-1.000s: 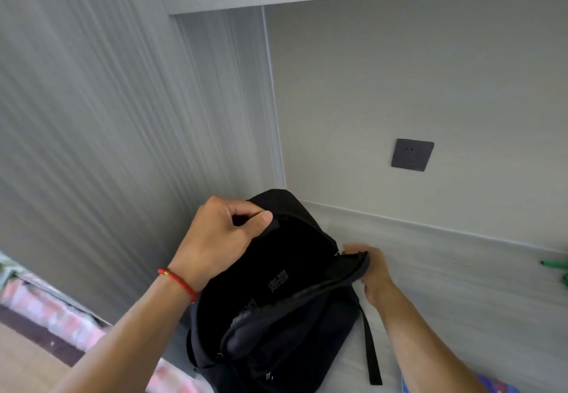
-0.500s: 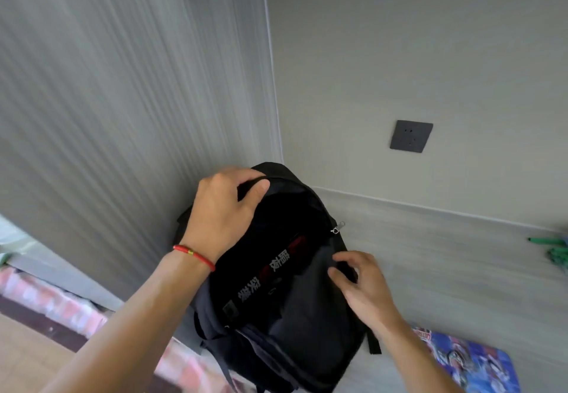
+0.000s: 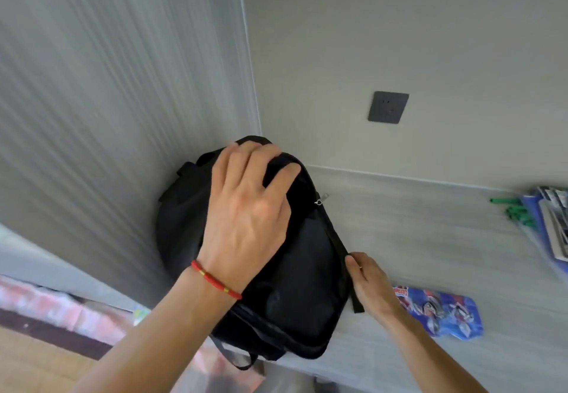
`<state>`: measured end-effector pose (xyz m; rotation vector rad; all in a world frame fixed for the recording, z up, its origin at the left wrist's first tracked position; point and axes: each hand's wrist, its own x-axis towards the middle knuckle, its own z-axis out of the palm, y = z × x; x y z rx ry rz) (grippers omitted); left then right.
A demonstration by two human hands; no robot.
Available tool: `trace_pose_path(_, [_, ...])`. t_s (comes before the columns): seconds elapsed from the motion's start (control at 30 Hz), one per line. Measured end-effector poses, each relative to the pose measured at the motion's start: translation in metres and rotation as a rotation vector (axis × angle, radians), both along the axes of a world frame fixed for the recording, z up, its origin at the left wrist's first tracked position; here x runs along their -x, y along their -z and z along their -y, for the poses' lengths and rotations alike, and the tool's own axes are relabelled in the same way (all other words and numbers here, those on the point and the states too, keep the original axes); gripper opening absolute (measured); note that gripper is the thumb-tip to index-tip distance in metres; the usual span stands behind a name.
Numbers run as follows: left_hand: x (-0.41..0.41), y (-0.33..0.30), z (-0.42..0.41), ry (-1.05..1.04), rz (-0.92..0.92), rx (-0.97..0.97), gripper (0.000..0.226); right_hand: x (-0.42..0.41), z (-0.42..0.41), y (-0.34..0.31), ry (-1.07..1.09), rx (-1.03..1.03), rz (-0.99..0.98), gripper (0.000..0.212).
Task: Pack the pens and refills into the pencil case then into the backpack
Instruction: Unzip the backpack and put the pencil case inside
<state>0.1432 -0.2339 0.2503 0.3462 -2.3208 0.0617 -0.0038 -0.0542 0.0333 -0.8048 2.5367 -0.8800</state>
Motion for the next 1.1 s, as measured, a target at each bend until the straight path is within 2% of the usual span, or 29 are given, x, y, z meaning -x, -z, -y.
trace_pose_path(0.03, [0.004,0.008,-0.011,0.065,-0.006,-0.005,0.031,0.0,-0.009,0.004,0.002,0.006,-0.065,0.03])
trace_pose_path(0.1, [0.012,0.03,-0.032,0.197,0.056,-0.148,0.028,0.007,-0.033,0.02,0.003,-0.028,-0.187,0.028])
trace_pose_path(0.13, [0.016,0.042,-0.042,0.239,0.121,-0.244,0.028,0.012,-0.045,0.025,0.043,-0.086,-0.153,0.027])
trace_pose_path(0.17, [0.02,0.054,-0.05,0.26,0.192,-0.328,0.029,0.019,-0.058,0.032,0.067,-0.207,-0.148,0.033])
trace_pose_path(0.27, [0.031,0.089,-0.068,0.298,0.347,-0.471,0.03,0.035,-0.097,0.053,-0.045,-0.639,-0.074,0.082])
trace_pose_path(0.33, [0.038,0.104,-0.074,0.311,0.403,-0.506,0.031,0.045,-0.114,0.062,-0.144,-0.704,-0.064,0.105])
trace_pose_path(0.43, [0.049,0.117,-0.077,0.309,0.451,-0.509,0.032,0.06,-0.126,0.073,-0.225,-0.74,-0.14,0.106])
trace_pose_path(0.5, [0.056,0.121,-0.078,0.299,0.452,-0.509,0.032,0.069,-0.126,0.071,-0.273,-0.723,-0.192,0.099])
trace_pose_path(0.7, [0.072,0.13,-0.081,0.288,0.438,-0.549,0.033,0.087,-0.136,0.083,-0.374,-0.493,-0.362,0.1])
trace_pose_path(0.83, [0.081,0.132,-0.085,0.293,0.423,-0.555,0.032,0.089,-0.125,0.067,-0.35,-0.606,-0.21,0.101])
trace_pose_path(0.9, [0.084,0.131,-0.086,0.301,0.407,-0.586,0.032,0.088,-0.116,0.054,-0.271,-0.489,-0.106,0.101])
trace_pose_path(1.0, [0.087,0.124,-0.085,0.262,0.344,-0.768,0.028,0.088,-0.104,0.016,-0.165,-0.194,0.052,0.099])
trace_pose_path(1.1, [0.083,0.107,-0.084,0.154,0.253,-1.194,0.039,0.086,-0.089,-0.039,-0.301,-0.012,0.063,0.095])
